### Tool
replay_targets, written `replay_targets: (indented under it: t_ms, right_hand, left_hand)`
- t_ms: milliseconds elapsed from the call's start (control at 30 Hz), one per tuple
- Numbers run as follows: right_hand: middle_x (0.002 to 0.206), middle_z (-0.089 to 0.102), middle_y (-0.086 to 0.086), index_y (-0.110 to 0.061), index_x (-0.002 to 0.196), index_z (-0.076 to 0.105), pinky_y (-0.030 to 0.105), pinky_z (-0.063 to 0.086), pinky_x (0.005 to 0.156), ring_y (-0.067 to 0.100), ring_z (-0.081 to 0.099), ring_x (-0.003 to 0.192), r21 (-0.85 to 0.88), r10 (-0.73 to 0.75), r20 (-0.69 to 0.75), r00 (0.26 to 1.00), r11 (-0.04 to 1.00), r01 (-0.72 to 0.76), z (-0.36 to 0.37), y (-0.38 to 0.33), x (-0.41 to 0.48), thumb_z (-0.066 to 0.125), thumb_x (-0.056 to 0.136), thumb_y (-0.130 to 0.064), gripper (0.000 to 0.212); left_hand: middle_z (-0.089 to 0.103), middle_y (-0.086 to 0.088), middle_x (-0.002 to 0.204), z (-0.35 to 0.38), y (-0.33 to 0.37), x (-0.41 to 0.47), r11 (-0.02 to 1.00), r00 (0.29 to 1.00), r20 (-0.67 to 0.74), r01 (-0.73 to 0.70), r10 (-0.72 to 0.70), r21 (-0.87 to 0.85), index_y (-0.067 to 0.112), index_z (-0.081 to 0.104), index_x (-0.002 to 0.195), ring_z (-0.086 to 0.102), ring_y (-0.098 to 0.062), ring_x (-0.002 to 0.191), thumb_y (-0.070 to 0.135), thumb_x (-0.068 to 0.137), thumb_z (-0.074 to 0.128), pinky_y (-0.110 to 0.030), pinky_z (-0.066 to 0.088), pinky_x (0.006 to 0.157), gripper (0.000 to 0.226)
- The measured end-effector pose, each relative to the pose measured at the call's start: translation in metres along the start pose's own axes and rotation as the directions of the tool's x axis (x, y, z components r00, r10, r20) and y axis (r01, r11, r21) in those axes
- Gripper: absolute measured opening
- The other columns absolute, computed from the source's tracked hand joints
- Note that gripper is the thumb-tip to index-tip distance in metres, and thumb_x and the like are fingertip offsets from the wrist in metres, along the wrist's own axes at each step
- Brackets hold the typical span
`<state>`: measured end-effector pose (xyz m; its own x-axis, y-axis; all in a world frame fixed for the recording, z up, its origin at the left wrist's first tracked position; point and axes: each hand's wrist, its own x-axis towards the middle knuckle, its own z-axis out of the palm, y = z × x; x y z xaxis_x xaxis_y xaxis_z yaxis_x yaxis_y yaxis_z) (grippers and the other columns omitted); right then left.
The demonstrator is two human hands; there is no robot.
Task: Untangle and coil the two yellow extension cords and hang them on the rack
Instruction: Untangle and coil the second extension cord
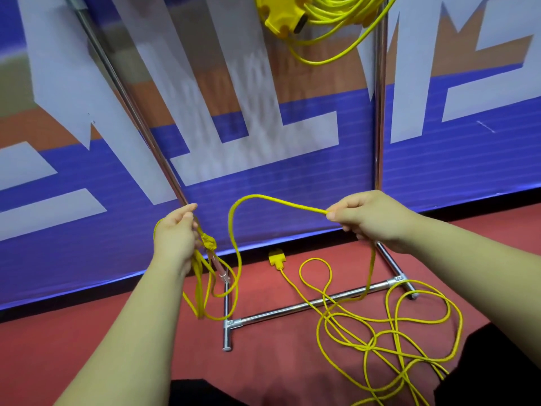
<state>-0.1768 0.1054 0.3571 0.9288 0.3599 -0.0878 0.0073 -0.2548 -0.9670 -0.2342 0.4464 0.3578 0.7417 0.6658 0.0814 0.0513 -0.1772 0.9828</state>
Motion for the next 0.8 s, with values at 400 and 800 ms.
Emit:
replay_targets:
  t_ms: [400, 800]
  right_hand:
    - [0.064, 0.055, 0.011, 0.007, 0.103, 0.069, 0.022, 0.033, 0.049, 0.016, 0.038, 0.048, -0.052, 0.488, -0.06, 0.871, 0.87, -0.491, 0.015, 0.02, 0.01, 0.045, 0.087, 0.0, 0.029]
    - [0.068, 0.072, 0.003, -0.005, 0.091, 0.077, 0.02, 0.036, 0.052, 0.012, 0.043, 0.05, 0.033, 0.459, -0.086, 0.884, 0.888, -0.458, 0.02, 0.019, 0.017, 0.064, 0.085, -0.009, 0.015]
  left_hand:
    - [0.048, 0.0, 0.068, 0.014, 0.015, -0.024, 0.958, 0.922, 0.388, 0.112, 0.0, -0.265, 0.013, 0.064, 0.111, 0.029, -0.006, 0.043, 0.005, 0.106, 0.038, -0.018, 0.031, 0.041, 0.028]
    - [0.043, -0.002, 0.065, 0.033, 0.028, -0.069, 0.95, 0.755, 0.656, 0.199, 0.008, -0.241, 0.013, 0.065, 0.087, 0.025, -0.005, 0.042, 0.013, 0.102, 0.047, -0.016, 0.021, 0.039, 0.024]
